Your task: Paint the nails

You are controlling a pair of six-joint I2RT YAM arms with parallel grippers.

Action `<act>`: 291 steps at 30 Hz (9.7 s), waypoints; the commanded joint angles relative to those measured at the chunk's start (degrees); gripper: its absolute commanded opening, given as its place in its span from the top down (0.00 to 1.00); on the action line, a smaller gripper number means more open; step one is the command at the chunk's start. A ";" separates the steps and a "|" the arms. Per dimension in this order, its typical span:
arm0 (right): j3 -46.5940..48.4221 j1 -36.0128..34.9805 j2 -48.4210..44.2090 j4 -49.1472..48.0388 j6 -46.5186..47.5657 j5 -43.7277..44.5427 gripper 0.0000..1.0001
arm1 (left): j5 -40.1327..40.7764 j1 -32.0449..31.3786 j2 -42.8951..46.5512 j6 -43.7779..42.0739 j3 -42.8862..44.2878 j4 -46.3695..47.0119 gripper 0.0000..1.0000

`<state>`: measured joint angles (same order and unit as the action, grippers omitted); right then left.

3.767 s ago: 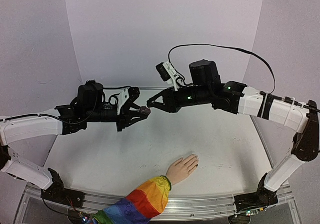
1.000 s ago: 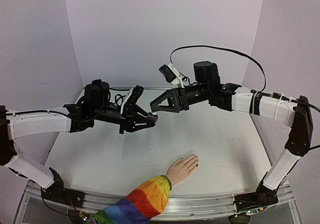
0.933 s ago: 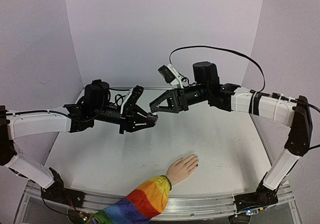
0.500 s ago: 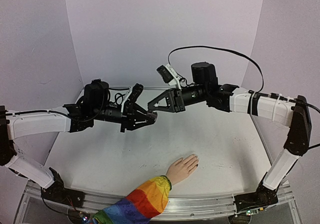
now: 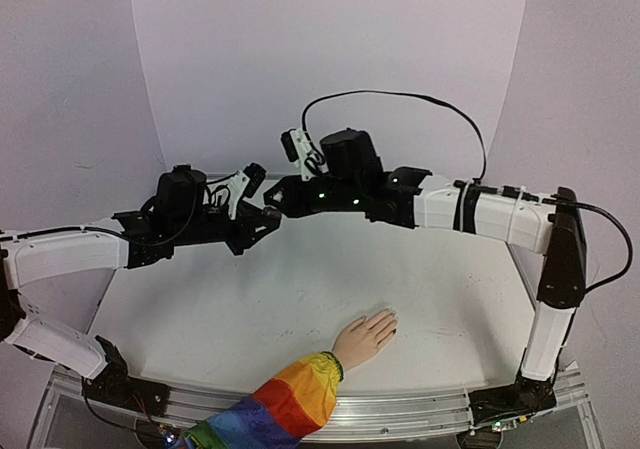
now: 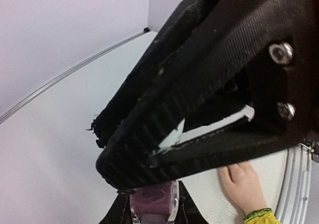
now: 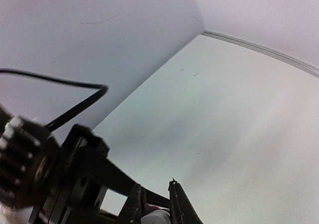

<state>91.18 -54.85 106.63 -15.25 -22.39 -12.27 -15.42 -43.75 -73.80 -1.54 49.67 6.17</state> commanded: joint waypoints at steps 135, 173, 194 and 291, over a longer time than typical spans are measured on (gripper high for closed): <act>-16.37 10.03 -15.79 -16.81 3.13 -47.66 0.51 | -44.79 -0.64 -8.21 6.21 11.46 6.57 1.00; -20.06 6.88 -11.84 -18.27 0.44 -30.32 1.00 | -2.78 0.42 0.81 -0.02 4.35 6.84 1.00; -1.07 -11.06 0.01 1.53 -13.96 20.66 0.83 | 9.76 0.15 4.02 -3.42 2.42 6.75 1.00; -5.18 -9.77 -12.56 -2.77 -2.93 24.38 0.37 | -1.04 1.34 2.77 -0.38 3.47 7.24 1.00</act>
<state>85.58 -67.96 101.19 -18.63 -32.82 24.05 -19.25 -42.94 -71.64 -2.92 49.84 6.94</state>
